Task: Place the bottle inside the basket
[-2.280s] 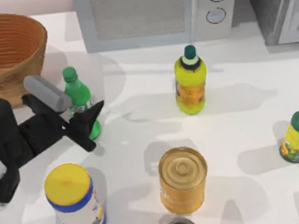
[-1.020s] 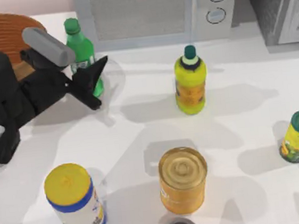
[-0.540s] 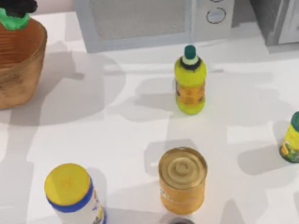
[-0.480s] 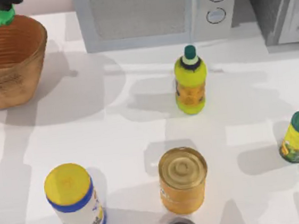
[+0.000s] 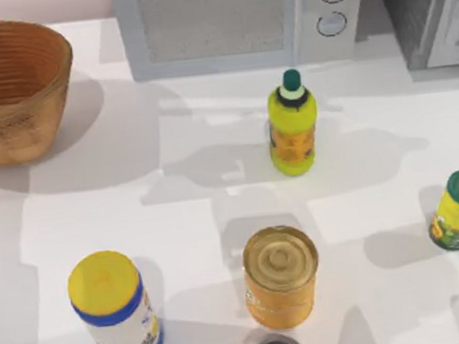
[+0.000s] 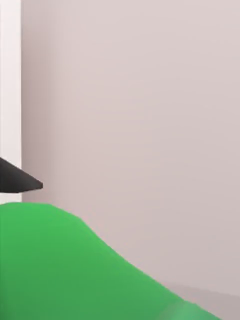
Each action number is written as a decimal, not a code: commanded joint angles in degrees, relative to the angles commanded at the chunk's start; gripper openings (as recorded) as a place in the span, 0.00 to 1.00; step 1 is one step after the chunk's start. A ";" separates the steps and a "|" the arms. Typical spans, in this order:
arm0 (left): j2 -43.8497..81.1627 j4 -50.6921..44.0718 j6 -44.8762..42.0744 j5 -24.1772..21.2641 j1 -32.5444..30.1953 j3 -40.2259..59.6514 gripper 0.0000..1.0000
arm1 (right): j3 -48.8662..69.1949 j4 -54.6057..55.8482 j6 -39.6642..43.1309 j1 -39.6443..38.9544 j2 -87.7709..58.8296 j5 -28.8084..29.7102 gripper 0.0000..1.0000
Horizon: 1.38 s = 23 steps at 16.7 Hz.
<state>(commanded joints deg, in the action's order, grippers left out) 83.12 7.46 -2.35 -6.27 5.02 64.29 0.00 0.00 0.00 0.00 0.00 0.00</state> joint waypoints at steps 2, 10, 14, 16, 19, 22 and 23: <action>0.25 0.14 -0.19 -0.04 -0.22 -0.15 0.00 | 0.00 0.00 0.00 0.00 0.00 0.00 1.00; 10.91 9.40 0.05 0.55 -0.67 1.51 0.00 | 0.00 0.00 0.00 0.00 0.00 0.00 1.00; 12.05 10.47 0.11 0.58 -0.78 1.60 0.00 | 0.00 0.00 0.00 0.00 0.00 0.00 1.00; 12.05 10.47 0.11 0.58 -0.78 1.60 0.08 | 0.00 0.00 0.00 0.00 0.00 0.00 1.00; 12.05 10.47 0.11 0.58 -0.78 1.60 0.30 | 0.00 0.00 0.00 0.00 0.00 0.00 1.00; 12.05 10.47 0.11 0.58 -0.78 1.60 0.53 | 0.00 0.00 0.00 0.00 0.00 0.00 1.00; 12.05 10.47 0.11 0.58 -0.78 1.60 0.60 | 0.00 0.00 0.00 0.00 0.00 0.00 1.00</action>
<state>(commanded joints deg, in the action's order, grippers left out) 95.17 17.93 -2.24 -5.70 4.25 65.89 0.00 0.00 0.00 0.00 0.00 0.00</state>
